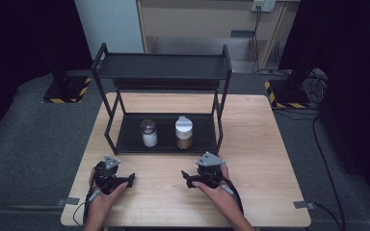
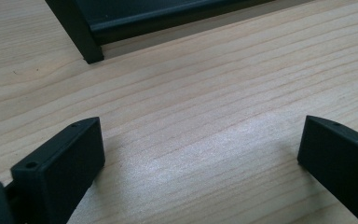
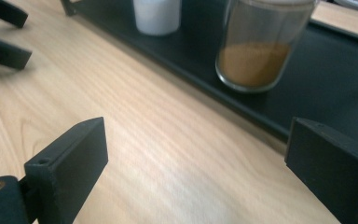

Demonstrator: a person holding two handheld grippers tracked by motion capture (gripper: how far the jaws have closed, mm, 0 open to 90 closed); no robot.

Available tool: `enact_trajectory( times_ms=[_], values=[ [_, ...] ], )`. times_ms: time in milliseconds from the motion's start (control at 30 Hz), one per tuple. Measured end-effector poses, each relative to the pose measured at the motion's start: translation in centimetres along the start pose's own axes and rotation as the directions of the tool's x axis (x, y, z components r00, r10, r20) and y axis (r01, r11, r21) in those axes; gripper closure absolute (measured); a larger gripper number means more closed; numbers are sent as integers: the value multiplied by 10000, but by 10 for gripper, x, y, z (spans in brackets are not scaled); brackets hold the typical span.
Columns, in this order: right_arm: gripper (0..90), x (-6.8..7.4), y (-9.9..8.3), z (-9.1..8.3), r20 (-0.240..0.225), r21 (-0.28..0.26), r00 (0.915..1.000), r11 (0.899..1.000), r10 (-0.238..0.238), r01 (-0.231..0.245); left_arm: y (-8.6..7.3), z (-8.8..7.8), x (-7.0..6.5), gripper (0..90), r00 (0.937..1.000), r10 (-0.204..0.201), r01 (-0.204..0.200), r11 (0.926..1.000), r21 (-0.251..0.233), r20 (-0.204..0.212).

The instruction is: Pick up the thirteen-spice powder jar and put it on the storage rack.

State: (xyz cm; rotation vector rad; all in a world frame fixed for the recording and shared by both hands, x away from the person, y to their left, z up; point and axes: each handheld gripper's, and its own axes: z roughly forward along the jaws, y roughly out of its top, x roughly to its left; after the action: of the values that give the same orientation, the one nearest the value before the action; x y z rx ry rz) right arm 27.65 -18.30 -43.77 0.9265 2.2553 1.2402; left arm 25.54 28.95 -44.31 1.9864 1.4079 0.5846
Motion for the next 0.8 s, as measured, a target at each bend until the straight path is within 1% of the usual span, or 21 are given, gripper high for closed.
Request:
enact_trajectory(
  times_ms=[167, 267, 400, 567, 733, 800],
  values=[
    [63, -7, -9, -9, -203, 241, 9998, 9997, -53, 58, 0, 0, 0, 0, 10000, -1, 1, 10000, 0, -1],
    [63, -11, -15, -14, -265, 337, 9996, 9994, 109, -100, 0, 0, -1, 0, 10000, -14, 14, 10000, -2, -24],
    [63, -16, -20, -19, -374, 564, 9993, 9984, 87, -66, 0, 0, -1, 0, 10000, -18, 18, 10000, -3, -27],
    [67, -23, -26, -25, -325, 753, 9991, 9968, 280, -255, 0, 0, -1, 0, 10000, -16, 16, 10000, 0, -26],
    [67, -28, -28, -26, -208, 974, 9988, 9944, 437, -415, 0, 0, -1, 0, 10000, -17, 17, 10000, -2, -26],
    [70, -27, -29, -26, -17, 1071, 9992, 9934, 411, -407, 0, 0, -1, 0, 10000, -17, 17, 10000, -2, -26]
  ],
)
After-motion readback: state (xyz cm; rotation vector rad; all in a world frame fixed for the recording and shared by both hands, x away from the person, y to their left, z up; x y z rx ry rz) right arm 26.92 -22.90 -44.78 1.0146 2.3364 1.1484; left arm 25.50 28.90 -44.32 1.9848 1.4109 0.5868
